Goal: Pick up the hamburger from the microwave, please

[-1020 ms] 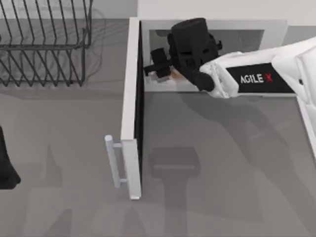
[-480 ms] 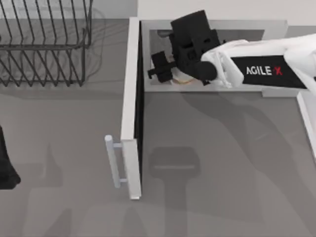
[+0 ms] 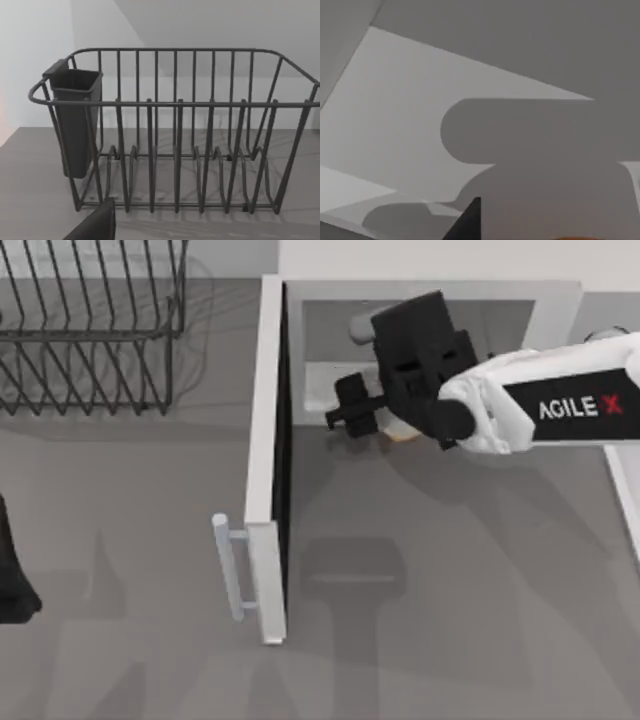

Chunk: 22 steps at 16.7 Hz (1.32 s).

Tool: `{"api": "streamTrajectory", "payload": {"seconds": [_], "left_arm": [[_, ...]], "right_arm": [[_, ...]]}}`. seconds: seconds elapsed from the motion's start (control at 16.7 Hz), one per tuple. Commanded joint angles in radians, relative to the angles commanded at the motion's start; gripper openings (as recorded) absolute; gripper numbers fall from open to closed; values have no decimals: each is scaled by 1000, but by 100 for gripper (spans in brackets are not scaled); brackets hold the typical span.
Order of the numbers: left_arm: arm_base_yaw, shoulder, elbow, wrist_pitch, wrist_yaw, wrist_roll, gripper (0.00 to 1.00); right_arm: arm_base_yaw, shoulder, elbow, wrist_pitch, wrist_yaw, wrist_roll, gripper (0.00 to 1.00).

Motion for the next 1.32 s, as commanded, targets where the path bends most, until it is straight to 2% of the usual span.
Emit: {"api": "streamTrajectory", "payload": {"seconds": [0.48,0.66,1.02,1.32], "left_arm": [[0,0,0,0,0,0,100],[0,0,0,0,0,0,100],[0,0,0,0,0,0,100],[0,0,0,0,0,0,100]], "right_arm": [[37,-582,-605,160,173,114,0],[48,-738,-764,208,224,148,0],[54,-805,-832,232,251,165,0],[54,-730,-848,301,255,167,0]]}}
